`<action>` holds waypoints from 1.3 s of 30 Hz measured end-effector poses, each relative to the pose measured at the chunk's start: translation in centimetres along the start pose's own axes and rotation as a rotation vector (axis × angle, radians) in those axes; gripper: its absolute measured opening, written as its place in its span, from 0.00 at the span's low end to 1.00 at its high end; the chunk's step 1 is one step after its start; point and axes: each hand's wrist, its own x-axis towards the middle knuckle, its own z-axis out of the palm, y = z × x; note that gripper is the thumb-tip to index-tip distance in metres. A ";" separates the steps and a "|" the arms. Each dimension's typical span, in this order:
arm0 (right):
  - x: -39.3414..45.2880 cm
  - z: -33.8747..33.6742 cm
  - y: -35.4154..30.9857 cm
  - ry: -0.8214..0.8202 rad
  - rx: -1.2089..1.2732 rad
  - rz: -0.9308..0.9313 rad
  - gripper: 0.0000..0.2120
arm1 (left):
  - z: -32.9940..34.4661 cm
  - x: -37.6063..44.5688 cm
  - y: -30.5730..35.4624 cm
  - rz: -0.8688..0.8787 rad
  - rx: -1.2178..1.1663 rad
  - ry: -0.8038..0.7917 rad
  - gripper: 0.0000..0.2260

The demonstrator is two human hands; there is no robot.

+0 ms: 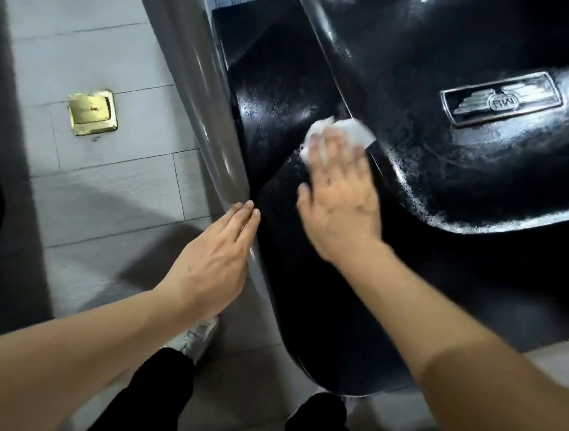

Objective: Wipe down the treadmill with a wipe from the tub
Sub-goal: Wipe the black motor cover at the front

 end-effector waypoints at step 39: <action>-11.5 0.4 0.7 0.331 0.083 0.569 0.27 | -1.3 2.5 3.3 0.067 -0.134 -0.164 0.35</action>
